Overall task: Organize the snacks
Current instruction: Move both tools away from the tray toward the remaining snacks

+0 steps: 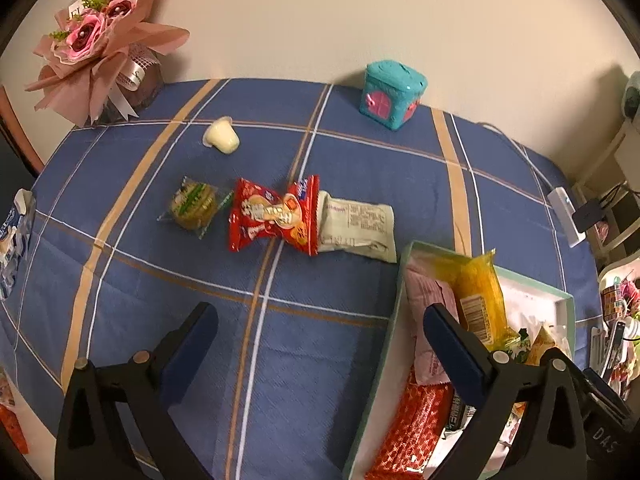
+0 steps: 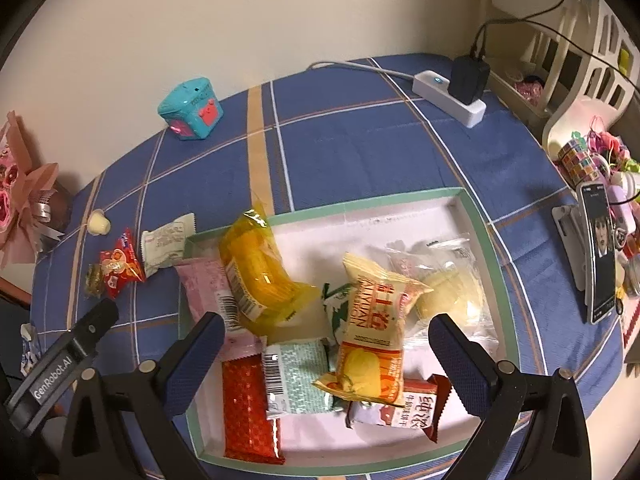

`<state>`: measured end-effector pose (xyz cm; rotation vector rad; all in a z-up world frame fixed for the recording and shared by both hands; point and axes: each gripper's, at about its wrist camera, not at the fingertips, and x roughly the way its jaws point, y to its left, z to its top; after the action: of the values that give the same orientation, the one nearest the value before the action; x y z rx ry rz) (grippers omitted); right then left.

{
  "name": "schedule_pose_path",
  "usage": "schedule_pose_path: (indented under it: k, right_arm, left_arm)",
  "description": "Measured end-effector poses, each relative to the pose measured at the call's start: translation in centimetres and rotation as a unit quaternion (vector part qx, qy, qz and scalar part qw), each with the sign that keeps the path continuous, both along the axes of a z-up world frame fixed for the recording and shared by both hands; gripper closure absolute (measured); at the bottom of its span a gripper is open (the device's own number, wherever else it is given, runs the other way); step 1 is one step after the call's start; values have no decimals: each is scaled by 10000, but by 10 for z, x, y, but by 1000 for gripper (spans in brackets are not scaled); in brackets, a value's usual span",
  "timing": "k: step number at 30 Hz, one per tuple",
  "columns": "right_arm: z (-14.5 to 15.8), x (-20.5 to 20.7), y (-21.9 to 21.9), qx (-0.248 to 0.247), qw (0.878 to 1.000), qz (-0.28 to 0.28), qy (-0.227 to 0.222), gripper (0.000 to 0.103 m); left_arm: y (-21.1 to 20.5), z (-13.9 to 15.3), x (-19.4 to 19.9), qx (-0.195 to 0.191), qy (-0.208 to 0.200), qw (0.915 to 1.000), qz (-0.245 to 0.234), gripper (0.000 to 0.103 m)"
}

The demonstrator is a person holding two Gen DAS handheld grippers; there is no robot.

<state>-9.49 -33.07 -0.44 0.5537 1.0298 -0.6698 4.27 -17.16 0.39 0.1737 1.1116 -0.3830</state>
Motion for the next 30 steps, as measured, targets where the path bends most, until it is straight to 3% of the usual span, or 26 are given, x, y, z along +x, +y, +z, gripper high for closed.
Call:
schedule_pose_path:
  k: [9,16,23,30]
  right_arm:
    - [3,28,28,-85,9996,270,-60,0]
    - [2,60,69,-150,9968,786,-54,0]
    - [-9,88,107,40,9925,1217,-74,0]
    - [-20,110,123,73,9901,1400,-51,0]
  left_arm:
    - [33,6,21,181,-64,9997,171,1]
    - [86,11,49,253,-11,9974,667,1]
    - [134,11,76,7,158,9927,1195,1]
    - [153,9,96,-159,227,9916,1260,1]
